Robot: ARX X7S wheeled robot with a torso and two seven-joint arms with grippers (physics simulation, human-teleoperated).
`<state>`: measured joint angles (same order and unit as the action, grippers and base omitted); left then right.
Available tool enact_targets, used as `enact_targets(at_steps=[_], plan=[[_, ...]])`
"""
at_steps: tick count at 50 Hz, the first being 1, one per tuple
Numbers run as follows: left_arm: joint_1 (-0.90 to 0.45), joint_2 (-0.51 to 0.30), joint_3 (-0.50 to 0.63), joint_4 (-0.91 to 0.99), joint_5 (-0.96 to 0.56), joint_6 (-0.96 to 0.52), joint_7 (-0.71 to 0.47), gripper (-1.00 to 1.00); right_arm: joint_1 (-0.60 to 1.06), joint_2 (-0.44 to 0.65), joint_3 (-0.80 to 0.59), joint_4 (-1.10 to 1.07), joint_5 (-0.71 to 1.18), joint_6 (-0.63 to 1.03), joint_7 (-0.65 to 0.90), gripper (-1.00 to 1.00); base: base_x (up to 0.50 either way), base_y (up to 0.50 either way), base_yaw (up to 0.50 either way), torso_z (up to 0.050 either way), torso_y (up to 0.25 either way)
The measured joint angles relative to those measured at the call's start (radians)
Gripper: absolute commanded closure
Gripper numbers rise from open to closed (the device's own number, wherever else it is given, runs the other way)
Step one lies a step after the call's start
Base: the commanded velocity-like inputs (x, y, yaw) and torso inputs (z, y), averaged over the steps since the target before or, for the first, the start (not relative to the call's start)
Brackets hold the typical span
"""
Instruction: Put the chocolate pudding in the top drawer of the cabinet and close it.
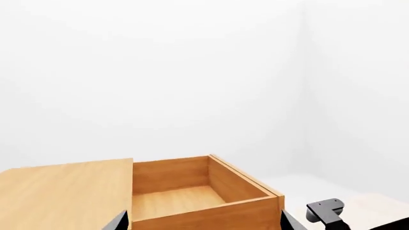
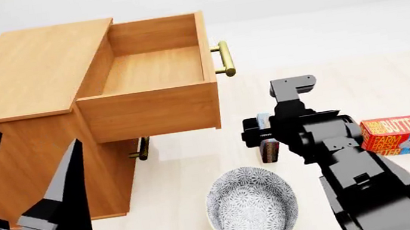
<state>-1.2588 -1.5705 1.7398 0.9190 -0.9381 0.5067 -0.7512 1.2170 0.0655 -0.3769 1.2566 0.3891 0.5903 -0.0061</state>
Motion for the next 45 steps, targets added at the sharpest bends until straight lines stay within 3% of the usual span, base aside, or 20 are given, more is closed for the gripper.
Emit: enact_targets(at_steps=[45], plan=[[0.053, 0.000, 0.039, -0.042, 0.052, 0.070, 0.017, -1.00, -0.041, -0.036, 0.273, 0.051, -0.285, 0.029, -0.073, -1.00, 0.00, 0.00, 0.00, 0.000, 0.000]])
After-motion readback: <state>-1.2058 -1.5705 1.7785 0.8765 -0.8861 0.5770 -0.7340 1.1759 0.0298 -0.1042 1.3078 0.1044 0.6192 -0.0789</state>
